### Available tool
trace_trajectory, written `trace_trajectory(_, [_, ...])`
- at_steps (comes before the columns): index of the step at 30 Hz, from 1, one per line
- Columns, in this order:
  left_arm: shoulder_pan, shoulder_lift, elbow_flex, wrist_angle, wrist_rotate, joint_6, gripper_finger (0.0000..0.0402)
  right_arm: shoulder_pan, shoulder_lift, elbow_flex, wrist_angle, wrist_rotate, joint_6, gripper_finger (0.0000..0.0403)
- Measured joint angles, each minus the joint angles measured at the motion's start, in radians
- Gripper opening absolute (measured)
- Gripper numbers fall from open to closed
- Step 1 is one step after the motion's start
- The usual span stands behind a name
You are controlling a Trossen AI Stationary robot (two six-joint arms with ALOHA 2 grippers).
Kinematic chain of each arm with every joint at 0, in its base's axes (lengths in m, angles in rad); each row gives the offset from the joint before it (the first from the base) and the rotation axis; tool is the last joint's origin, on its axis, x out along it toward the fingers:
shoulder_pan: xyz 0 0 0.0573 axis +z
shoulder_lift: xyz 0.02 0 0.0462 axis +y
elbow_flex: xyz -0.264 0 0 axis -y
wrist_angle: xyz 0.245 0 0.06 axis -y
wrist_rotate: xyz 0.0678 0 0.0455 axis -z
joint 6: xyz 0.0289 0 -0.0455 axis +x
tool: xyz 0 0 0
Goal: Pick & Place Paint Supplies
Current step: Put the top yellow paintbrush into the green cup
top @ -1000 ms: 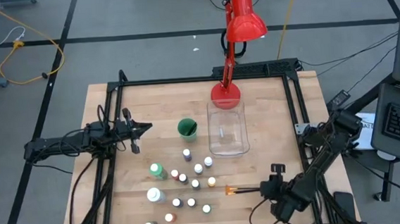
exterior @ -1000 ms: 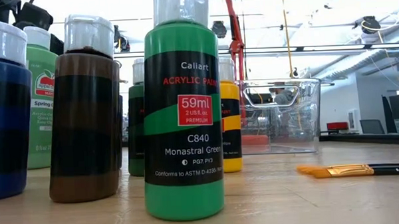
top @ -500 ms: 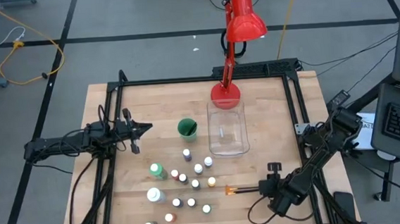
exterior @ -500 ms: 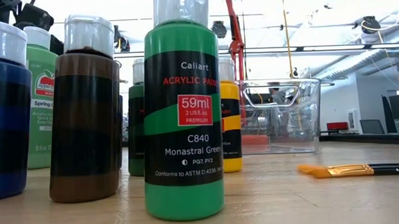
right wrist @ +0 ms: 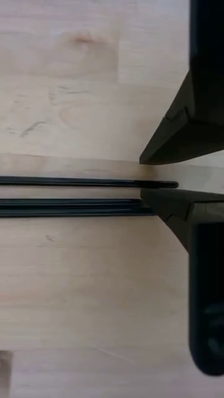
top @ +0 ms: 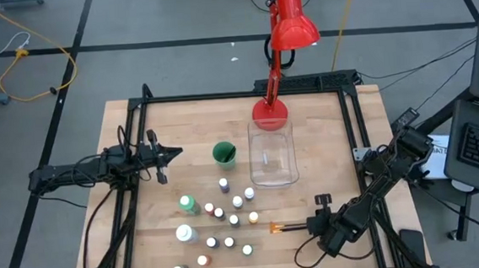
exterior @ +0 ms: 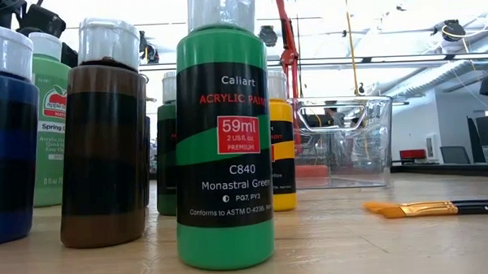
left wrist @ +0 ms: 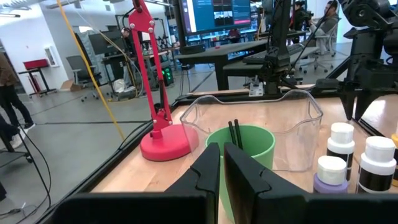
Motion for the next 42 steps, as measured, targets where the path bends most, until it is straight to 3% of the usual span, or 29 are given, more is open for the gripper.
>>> trace_trajectory(17, [0.0, 0.0, 0.0, 0.0, 0.0, 0.002, 0.0026, -0.045, 0.001, -0.014, 0.03, 0.003, -0.099, 0.0045])
trace_trajectory(23, [0.0, 0.0, 0.0, 0.0, 0.0, 0.002, 0.0026, -0.065, -0.001, -0.12, 0.085, -0.043, -0.027, 0.0008])
trace_trajectory(29, [0.0, 0.0, 0.0, -0.001, 0.0, 0.002, 0.0026, -0.065, -0.006, -0.149, 0.083, -0.038, 0.059, 0.0003])
trace_trajectory(34, [0.0, 0.0, 0.0, 0.0, 0.0, 0.007, 0.0026, -0.065, -0.056, -0.131, 0.082, 0.02, 0.011, 0.0001])
trace_trajectory(39, [0.0, 0.0, 0.0, -0.001, 0.0, 0.005, 0.0026, -0.051, -0.125, -0.108, 0.046, 0.174, -0.06, 0.0])
trace_trajectory(42, [0.0, 0.0, 0.0, -0.003, 0.0, 0.004, 0.0026, -0.039, -0.159, -0.084, 0.091, 0.214, -0.084, 0.0])
